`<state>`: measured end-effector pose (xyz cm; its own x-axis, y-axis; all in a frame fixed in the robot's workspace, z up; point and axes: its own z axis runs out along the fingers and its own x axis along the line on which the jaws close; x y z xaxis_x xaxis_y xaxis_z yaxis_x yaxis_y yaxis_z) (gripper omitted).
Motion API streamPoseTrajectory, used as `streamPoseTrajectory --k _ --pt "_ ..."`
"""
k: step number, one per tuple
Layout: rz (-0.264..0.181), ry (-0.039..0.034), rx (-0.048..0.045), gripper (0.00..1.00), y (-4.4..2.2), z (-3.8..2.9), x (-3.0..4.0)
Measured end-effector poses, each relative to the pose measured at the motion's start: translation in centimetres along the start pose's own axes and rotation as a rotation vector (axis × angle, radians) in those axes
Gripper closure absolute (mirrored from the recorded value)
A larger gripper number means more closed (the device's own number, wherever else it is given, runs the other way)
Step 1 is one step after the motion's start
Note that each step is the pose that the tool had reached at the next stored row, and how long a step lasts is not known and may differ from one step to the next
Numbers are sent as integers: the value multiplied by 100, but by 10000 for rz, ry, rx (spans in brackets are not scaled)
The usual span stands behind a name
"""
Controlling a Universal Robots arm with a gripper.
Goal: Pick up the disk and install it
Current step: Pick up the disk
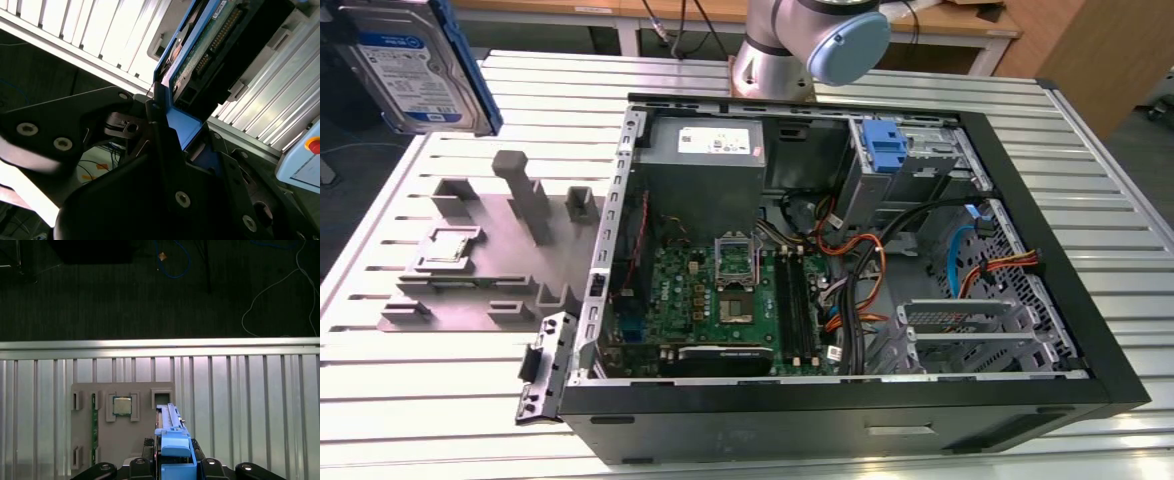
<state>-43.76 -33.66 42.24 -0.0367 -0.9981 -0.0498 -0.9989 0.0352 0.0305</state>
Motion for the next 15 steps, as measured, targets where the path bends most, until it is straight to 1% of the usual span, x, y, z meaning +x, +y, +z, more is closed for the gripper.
streamPoseTrajectory --k 15 --pt "0 0 0 63 1 -32 -2"
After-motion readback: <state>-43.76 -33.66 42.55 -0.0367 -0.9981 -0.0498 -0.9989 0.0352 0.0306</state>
